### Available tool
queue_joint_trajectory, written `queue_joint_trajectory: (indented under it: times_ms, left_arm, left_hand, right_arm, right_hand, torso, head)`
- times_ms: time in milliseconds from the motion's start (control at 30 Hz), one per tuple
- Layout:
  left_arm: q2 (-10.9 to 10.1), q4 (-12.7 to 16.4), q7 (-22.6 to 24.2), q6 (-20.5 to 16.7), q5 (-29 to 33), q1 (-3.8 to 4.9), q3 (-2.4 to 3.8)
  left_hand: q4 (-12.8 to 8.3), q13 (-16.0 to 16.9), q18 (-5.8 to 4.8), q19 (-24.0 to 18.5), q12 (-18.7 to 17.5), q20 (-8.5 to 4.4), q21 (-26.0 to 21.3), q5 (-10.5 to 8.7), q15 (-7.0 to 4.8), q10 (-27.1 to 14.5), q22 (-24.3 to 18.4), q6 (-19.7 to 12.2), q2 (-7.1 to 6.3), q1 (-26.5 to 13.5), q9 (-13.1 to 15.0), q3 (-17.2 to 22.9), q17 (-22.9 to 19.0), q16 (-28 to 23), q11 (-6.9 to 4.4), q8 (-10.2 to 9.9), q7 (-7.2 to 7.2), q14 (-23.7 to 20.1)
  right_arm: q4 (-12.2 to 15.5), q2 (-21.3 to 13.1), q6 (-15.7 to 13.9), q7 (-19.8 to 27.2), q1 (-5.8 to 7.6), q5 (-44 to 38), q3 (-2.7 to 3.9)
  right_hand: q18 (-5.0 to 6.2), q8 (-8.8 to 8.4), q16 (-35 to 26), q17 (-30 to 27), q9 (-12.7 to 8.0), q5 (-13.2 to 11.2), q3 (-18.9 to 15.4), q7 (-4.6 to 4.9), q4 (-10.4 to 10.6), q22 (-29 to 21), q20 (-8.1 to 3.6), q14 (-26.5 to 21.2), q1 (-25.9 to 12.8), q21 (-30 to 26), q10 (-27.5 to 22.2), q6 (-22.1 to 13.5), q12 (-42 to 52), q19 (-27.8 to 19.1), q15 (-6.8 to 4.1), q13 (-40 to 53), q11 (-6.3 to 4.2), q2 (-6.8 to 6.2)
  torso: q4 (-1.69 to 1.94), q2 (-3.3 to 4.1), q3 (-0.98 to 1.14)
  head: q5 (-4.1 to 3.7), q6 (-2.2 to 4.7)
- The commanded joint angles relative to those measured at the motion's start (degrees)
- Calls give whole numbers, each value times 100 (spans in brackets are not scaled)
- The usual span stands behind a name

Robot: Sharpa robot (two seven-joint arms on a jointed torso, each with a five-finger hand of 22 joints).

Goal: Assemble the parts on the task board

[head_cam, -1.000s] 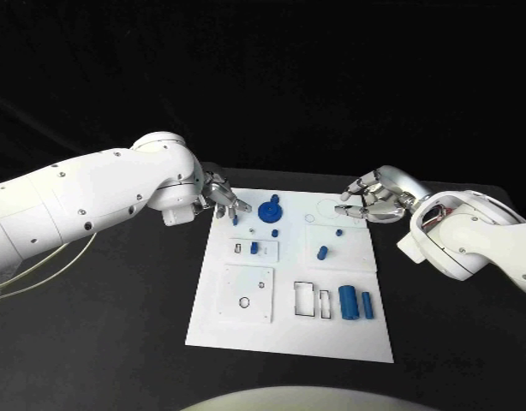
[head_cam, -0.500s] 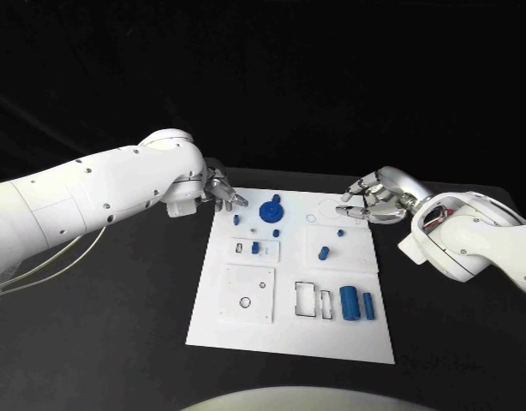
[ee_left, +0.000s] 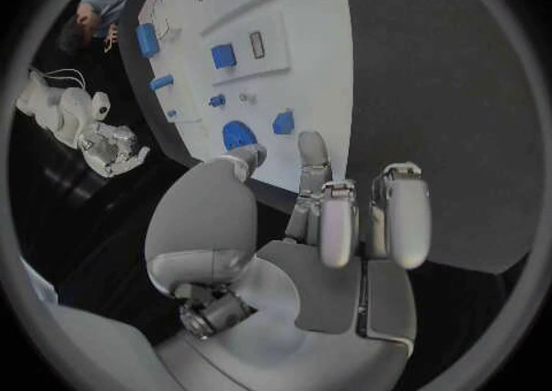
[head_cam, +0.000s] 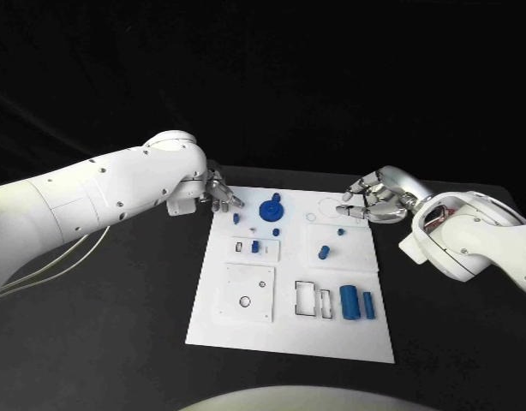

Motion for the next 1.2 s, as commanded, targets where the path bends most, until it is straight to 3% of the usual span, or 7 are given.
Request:
queue_joint_trajectory:
  times_ms: [33, 333, 1200]
  left_arm:
    - [58, -61, 119, 237, 146, -1, -14]
    - [117, -125, 143, 358, 260, -19, -71]
    - [139, -116, 185, 392, 350, -52, -92]
  left_hand:
    - [-4, 2, 104, -15, 21, 38, -22, -33, 46, -3, 1027, 32, 25, 48, -10, -30, 1510, 21, 22, -11, -7, 596]
    - [-13, 21, 106, -19, 57, 48, -31, -49, 52, 9, 1025, 76, 59, 104, -17, -27, 1510, 21, 23, 2, -17, 596]
    - [-32, 21, 110, -19, 118, 52, -48, -60, 38, 10, 1035, 182, 193, 545, -30, 59, 1510, 21, -3, 66, -55, 596]
  right_arm:
    - [-5, 19, 40, 39, -4, -19, 0]
    - [-22, 38, 44, 40, -4, -19, 0]
    - [-39, 64, 61, 36, -5, -19, 0]
  right_hand:
    - [90, 21, -15, 1370, 5, -9, 3, -9, 18, 1195, -42, 568, -25, -19, -9, -39, -12, 199, -34, 76, -36, -9]
    - [92, 22, -18, 1364, 15, 11, -6, -9, 31, 1191, -42, 566, -18, -30, -11, -45, -14, 193, -35, 73, -36, -2]
    - [92, 26, -19, 1362, 26, 28, -13, -10, 46, 1191, -43, 566, -11, -31, -8, -46, -10, 194, -35, 76, -37, 8]
  torso:
    - [2, 1, -3]
    - [8, -11, 4]
    - [-3, -1, 3]
  head:
    - [-7, -22]
    - [-2, -38]
    - [-5, -46]
